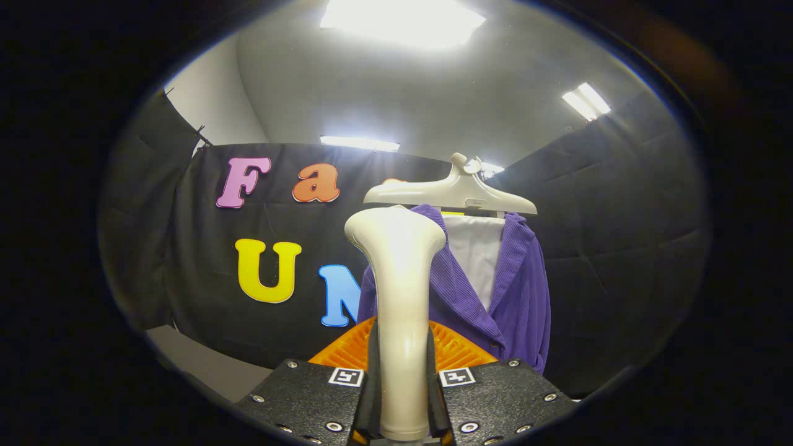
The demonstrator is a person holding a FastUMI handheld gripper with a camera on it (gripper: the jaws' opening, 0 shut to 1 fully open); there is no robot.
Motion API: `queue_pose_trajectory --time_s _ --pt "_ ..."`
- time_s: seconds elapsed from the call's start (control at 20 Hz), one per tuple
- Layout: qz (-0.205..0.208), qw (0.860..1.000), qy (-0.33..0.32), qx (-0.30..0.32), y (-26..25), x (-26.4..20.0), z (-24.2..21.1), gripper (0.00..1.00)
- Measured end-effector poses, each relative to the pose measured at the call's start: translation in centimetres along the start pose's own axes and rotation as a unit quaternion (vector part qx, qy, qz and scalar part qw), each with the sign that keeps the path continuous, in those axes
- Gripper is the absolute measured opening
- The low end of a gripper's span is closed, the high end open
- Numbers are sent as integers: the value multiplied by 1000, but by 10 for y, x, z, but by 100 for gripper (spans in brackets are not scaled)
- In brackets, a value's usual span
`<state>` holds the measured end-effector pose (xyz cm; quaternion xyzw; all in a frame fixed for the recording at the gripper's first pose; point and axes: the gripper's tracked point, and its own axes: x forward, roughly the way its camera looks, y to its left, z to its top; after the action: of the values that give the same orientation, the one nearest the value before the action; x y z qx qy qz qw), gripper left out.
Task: Iron the clothes twice with a garment steamer, once on the left side and once on the right side.
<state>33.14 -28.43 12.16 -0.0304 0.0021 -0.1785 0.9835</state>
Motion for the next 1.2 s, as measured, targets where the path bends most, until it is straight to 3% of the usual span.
queue_pose_trajectory --time_s 0.55,1.2 --pt "-14 998 65 -6 -3 12 -101 30" --pt "-12 989 147 1 -12 -42 -236 30"
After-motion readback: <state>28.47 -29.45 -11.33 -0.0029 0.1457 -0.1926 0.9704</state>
